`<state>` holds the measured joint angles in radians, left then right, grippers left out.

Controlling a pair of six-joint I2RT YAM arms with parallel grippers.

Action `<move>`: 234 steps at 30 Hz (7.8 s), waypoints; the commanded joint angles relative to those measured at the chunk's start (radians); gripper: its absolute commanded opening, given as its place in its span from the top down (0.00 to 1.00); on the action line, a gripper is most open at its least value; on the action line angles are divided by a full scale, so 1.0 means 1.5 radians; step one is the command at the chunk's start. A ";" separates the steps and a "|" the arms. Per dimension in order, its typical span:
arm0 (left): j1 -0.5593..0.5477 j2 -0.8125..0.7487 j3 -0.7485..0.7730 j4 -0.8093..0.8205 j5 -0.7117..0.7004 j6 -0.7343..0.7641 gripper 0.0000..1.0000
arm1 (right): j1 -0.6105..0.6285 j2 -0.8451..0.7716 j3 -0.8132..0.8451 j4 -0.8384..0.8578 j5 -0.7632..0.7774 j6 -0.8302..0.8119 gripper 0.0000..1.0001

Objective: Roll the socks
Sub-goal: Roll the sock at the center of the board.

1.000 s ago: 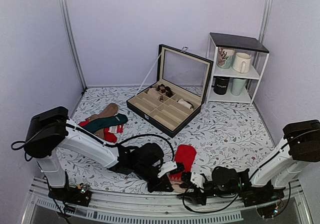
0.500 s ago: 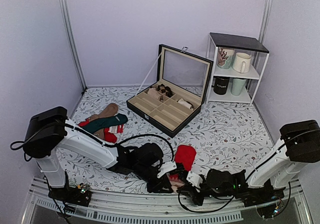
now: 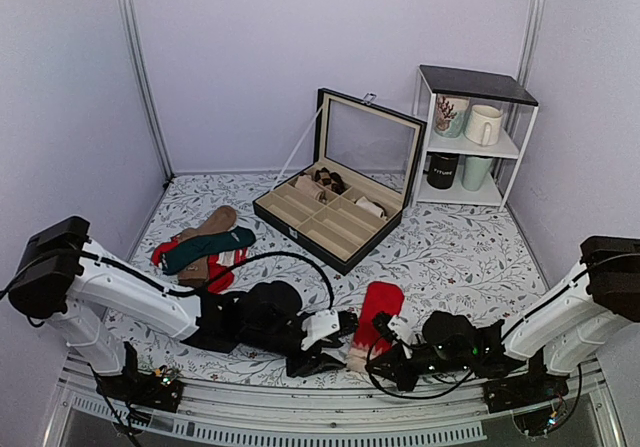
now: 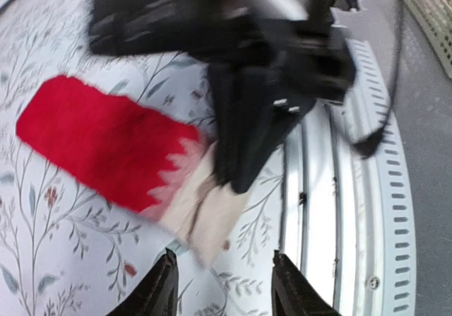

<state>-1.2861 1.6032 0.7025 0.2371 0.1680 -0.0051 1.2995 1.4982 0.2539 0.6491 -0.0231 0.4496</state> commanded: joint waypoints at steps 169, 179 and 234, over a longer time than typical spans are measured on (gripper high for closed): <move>0.038 0.269 -0.009 -0.036 0.228 -0.116 1.00 | 0.108 -0.023 -0.079 0.172 0.099 -0.360 0.52; 0.041 0.278 -0.008 -0.029 0.230 -0.115 1.00 | 0.115 0.011 -0.060 0.137 0.095 -0.317 0.65; -0.084 0.123 -0.076 0.254 -0.142 0.108 0.44 | -0.066 0.138 -0.018 -0.043 -0.214 0.078 1.00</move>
<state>-1.4006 1.7542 0.5735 0.5949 -0.0296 0.1394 1.1965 1.6466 0.2752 0.8005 -0.3218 0.5640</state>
